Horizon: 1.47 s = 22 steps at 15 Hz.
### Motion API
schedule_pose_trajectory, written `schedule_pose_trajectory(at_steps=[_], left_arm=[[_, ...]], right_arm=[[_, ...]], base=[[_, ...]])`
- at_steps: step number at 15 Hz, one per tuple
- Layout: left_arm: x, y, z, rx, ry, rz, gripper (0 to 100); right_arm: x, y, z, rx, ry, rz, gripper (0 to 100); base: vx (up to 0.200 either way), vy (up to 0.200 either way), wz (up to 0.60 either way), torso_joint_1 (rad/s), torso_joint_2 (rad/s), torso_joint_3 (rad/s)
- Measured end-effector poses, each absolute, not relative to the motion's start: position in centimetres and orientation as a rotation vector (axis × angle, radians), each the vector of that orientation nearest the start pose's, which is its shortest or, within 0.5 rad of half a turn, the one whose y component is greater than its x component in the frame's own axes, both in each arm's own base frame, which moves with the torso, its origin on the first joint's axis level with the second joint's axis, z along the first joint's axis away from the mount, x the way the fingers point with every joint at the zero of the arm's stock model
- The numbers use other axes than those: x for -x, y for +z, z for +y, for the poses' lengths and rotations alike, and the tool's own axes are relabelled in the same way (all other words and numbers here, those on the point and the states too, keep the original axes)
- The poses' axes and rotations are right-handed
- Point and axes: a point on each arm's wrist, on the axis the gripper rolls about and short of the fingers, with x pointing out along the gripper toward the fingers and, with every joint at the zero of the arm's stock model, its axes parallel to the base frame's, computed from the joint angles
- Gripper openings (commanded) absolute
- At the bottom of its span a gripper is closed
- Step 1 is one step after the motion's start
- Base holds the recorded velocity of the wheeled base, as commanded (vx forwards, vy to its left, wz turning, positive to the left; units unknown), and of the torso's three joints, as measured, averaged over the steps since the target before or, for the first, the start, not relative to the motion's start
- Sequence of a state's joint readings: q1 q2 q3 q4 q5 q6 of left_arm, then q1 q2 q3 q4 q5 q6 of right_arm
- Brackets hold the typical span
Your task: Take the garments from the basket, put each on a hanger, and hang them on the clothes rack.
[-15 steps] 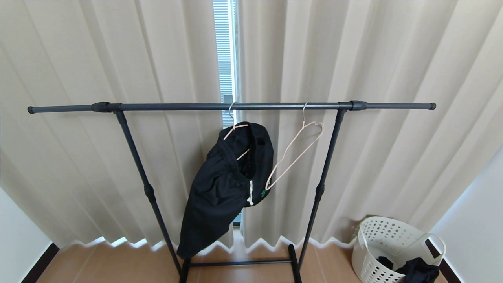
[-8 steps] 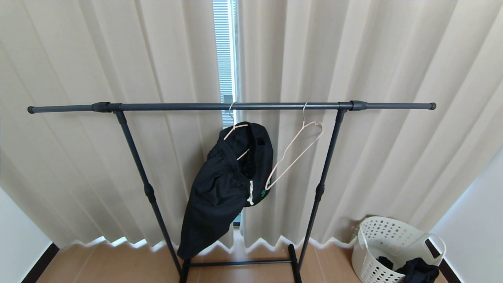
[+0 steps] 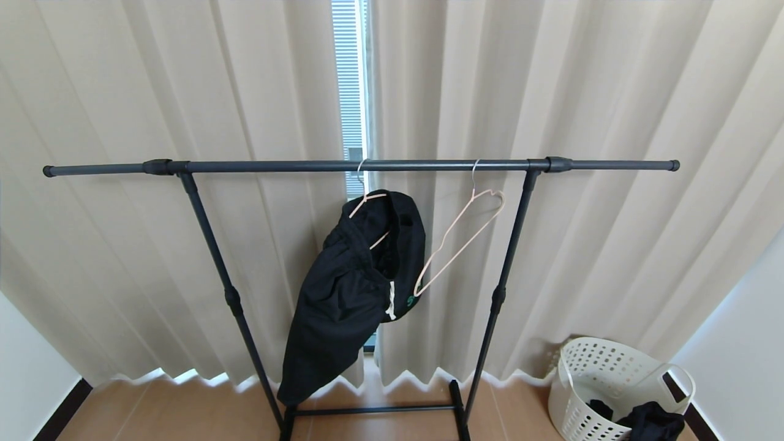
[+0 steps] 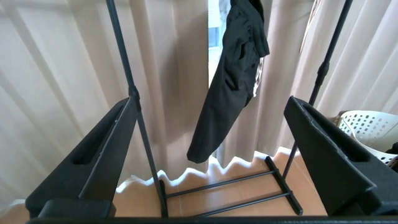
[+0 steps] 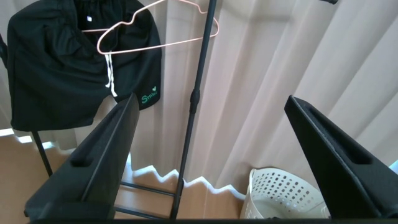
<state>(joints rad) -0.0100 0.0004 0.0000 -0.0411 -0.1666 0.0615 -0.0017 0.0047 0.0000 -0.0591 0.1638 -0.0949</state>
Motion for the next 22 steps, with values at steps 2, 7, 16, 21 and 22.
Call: schedule_pose_trajectory(at_steps=[2,7,16,21,22], left_arm=[[2.32,7.97,-0.35,-0.064,-0.177,-0.046,100],[2.32,7.97,-0.35,-0.065,-0.175,-0.046,100],[2.32,7.97,-0.35,-0.064,-0.174,-0.046,100],[2.32,7.97,-0.35,-0.065,-0.174,-0.046,100],[2.32,7.97,-0.35,-0.065,-0.174,-0.046,100]], right_arm=[[2.29,8.17,0.37,0.099,0.159,-0.062,100],[2.29,8.18,0.37,0.098,0.159,-0.063,100],[2.29,8.18,0.37,0.093,0.160,-0.063,100],[2.29,8.19,0.37,0.093,0.159,-0.064,100],[2.29,8.19,0.37,0.093,0.159,-0.064,100]], base=[[0.000,0.000,0.00,-0.035,0.05,0.043],[0.000,0.000,0.00,-0.136,0.33,0.174],[0.000,0.000,0.00,-0.156,0.36,0.195],[0.000,0.000,0.00,-0.178,0.43,0.245],[0.000,0.000,0.00,-0.222,0.54,0.315]])
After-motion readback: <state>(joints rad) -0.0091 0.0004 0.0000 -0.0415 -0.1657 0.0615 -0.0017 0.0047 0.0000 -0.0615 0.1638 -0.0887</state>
